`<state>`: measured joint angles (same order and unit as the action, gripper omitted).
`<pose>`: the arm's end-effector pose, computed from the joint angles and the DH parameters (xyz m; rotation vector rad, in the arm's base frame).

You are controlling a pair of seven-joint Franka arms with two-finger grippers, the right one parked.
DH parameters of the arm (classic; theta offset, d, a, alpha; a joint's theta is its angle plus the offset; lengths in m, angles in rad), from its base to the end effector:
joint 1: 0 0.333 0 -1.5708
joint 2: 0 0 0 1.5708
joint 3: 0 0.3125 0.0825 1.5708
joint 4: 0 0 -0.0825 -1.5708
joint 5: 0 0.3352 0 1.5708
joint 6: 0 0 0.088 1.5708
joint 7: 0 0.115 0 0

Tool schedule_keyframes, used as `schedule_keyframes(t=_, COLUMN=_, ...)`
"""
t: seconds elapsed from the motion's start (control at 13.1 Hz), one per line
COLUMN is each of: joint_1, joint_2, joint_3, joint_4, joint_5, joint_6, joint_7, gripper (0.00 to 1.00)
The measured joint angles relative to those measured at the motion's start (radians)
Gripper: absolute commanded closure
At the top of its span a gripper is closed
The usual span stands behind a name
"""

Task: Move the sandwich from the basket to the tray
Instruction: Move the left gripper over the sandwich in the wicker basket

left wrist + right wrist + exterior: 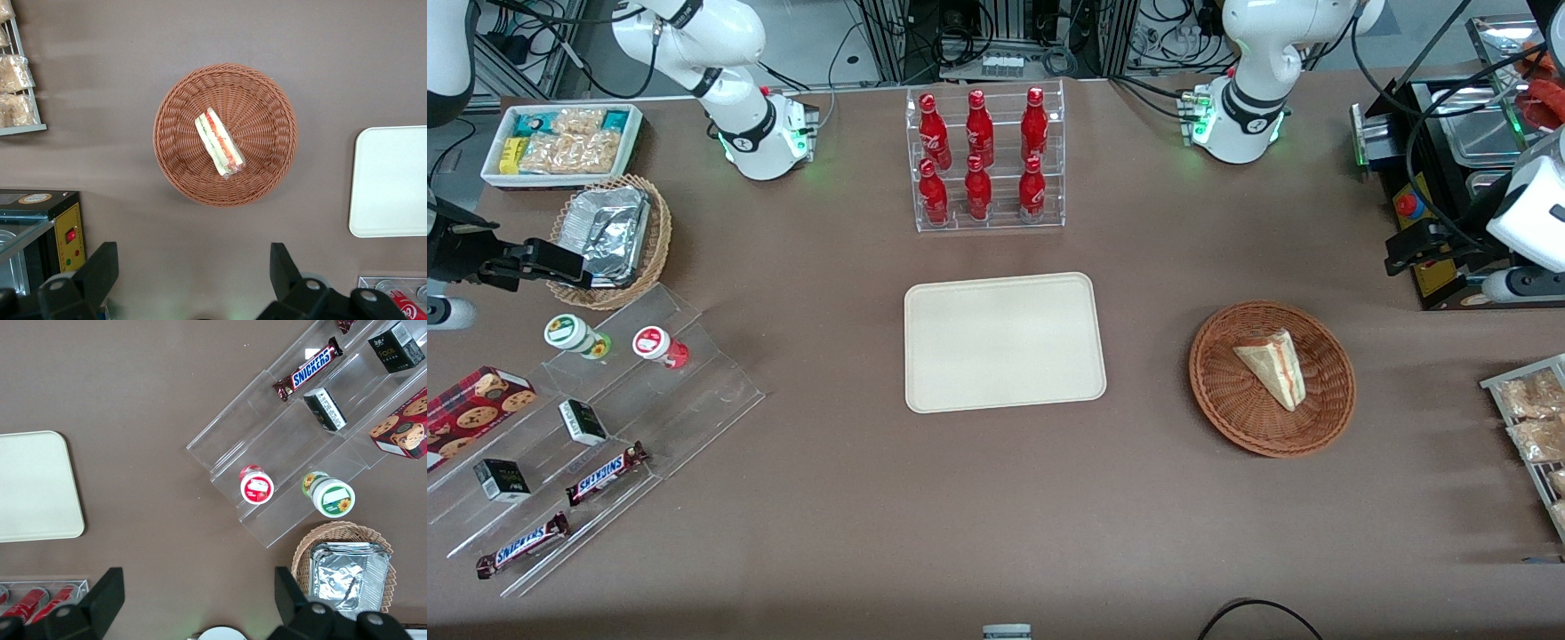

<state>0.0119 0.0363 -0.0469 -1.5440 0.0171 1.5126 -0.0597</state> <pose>0.5095 -0.0153 0.6010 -3.1210 -0.0392 0.1044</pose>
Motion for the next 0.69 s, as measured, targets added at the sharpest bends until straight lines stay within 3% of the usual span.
schedule_keyframes(t=0.46, joint_1=0.0, joint_2=-0.007, joint_3=-0.007, joint_4=-0.02, joint_5=0.003, joint_6=0.011, joint_7=-0.001, gripper=0.0)
schedule_keyframes(t=0.69, joint_1=-0.001, joint_2=-0.001, joint_3=-0.007, joint_4=-0.151, joint_5=0.004, joint_6=0.162, joint_7=-0.056, gripper=0.0)
